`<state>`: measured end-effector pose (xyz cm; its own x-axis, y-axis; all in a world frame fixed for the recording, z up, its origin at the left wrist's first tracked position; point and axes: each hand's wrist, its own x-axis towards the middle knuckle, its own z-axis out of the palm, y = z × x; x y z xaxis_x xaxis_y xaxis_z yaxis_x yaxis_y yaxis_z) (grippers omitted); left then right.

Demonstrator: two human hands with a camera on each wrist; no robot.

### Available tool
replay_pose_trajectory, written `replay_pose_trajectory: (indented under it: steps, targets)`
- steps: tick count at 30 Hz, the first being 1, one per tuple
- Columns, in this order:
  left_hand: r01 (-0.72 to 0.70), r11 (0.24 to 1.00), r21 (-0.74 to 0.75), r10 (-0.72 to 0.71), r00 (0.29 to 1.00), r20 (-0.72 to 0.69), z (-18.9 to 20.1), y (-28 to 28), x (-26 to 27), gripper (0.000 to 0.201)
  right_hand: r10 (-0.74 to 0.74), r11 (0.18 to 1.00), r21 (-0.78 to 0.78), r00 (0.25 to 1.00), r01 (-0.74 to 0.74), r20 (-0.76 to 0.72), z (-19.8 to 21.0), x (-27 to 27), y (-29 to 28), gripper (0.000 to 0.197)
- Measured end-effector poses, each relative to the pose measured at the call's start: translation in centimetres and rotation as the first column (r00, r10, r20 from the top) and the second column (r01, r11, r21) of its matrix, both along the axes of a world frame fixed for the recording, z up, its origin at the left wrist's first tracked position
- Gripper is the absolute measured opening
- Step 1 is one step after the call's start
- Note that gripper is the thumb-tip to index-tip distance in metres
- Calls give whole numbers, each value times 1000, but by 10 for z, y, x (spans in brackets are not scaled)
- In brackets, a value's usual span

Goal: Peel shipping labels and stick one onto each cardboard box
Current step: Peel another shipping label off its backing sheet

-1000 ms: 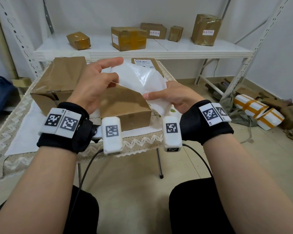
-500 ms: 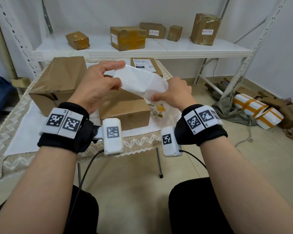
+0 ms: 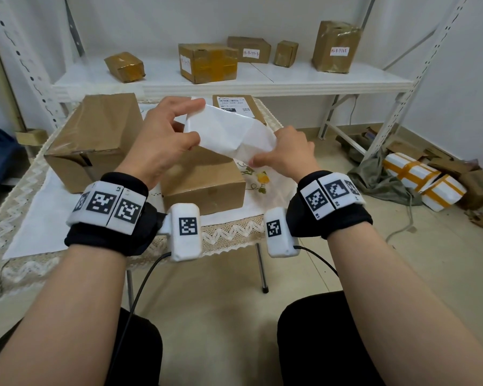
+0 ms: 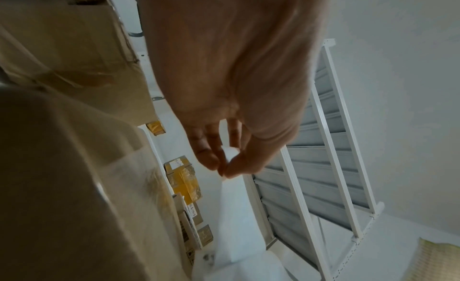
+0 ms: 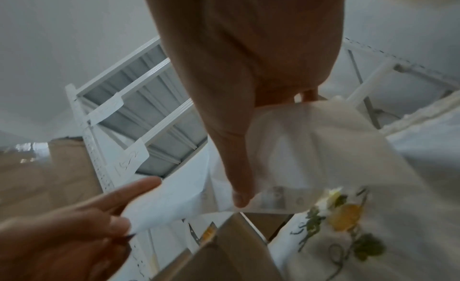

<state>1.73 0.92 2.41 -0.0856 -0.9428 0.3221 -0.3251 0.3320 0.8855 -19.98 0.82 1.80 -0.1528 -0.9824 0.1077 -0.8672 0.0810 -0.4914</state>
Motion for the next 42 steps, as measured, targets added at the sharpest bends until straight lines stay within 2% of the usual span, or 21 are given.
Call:
replay_pose_trajectory:
  steps: [2, 4, 7, 9, 11, 13, 17, 20, 22, 24, 26, 30, 33, 36, 42]
  targets:
    - [-10, 1000, -23, 10, 1000, 18, 0, 1, 1, 61, 36, 998, 45, 982, -45, 186, 2, -1, 2, 48]
    - [-15, 1000, -20, 16, 1000, 18, 0, 1, 2, 59, 74, 996, 17, 933, -85, 351, 4, -1, 5, 40]
    - [-7, 1000, 13, 7, 1000, 14, 0, 2, 2, 57, 114, 993, -82, 868, -85, 482, 3, 1, 6, 21]
    - [8, 1000, 27, -9, 1000, 11, 0, 3, 1, 55, 134, 989, -128, 844, -77, 520, 3, 2, 6, 11]
    - [14, 999, 32, -15, 1000, 10, 1, 3, 1, 52, 150, 986, -147, 835, -84, 529, 2, 3, 4, 13]
    - [11, 999, 32, -11, 1000, 15, 3, 4, 1, 46, 162, 984, -152, 831, -94, 532, 2, 3, 2, 5]
    - [-29, 1000, 4, 29, 998, 62, 5, 8, -2, 39, 164, 980, -181, 827, -77, 538, 1, 2, -1, 9]
    - [-103, 995, -15, 103, 992, 67, 5, 4, -2, 50, 184, 975, -203, 832, -88, 523, 1, 0, -3, 13]
    - [-156, 988, -19, 157, 986, 53, 4, 0, -2, 56, 198, 972, -214, 846, -102, 496, -2, 1, -4, 22]
    - [-210, 977, -44, 213, 974, 83, 1, -1, -4, 54, 219, 963, -236, 879, -126, 423, -6, 3, -7, 41]
    - [-252, 964, -81, 261, 955, 140, -2, 1, -10, 48, 260, 950, -259, 897, -173, 357, -8, 6, -9, 43]
    - [-172, 981, -92, 180, 979, 90, -4, 5, -21, 43, 332, 920, -315, 893, -235, 303, -4, 6, -7, 27]
    - [-121, 990, -72, 129, 985, 115, -4, 5, -24, 28, 340, 912, -334, 893, -237, 295, -4, 6, -6, 25]
    - [-95, 995, -37, 98, 988, 118, -6, 5, -25, 17, 348, 912, -338, 878, -234, 330, -4, 4, -7, 22]
    - [-73, 997, -1, 73, 996, 46, -7, 1, -23, 13, 358, 918, -317, 841, -237, 406, -4, 2, -8, 17]
